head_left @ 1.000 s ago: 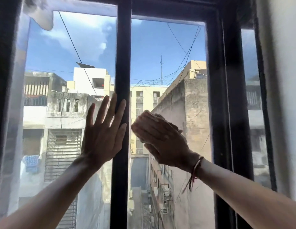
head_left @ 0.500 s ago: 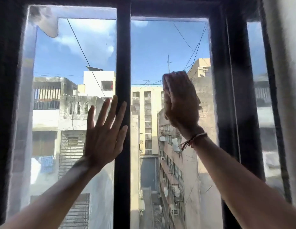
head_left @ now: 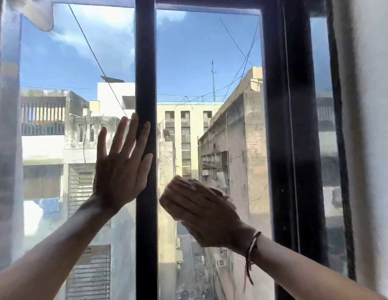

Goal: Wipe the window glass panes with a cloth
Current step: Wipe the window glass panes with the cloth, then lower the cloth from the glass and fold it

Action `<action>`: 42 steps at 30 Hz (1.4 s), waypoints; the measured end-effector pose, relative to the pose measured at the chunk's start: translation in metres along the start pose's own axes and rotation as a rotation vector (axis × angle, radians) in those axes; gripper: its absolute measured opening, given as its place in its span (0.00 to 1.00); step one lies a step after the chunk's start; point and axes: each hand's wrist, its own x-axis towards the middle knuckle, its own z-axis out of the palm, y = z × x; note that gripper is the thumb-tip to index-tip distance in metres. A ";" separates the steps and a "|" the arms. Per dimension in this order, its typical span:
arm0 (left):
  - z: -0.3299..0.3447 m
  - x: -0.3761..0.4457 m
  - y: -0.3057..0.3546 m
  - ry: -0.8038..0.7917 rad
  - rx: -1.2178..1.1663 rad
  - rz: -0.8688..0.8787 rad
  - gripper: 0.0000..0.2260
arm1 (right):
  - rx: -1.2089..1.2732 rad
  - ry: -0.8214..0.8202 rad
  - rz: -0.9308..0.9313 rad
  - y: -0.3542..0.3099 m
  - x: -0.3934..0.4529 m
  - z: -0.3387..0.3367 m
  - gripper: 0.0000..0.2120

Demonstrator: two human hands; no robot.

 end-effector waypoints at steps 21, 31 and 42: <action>-0.033 -0.003 0.022 -0.306 -0.195 -0.089 0.30 | 0.256 0.130 0.221 -0.052 -0.058 -0.001 0.32; -0.229 -0.133 -0.001 -0.813 -1.017 -0.727 0.24 | 2.232 -0.107 1.021 -0.178 0.015 -0.108 0.09; -0.513 -0.450 -0.076 -0.804 -0.481 -1.718 0.09 | 2.410 -1.549 1.456 -0.553 -0.027 -0.152 0.27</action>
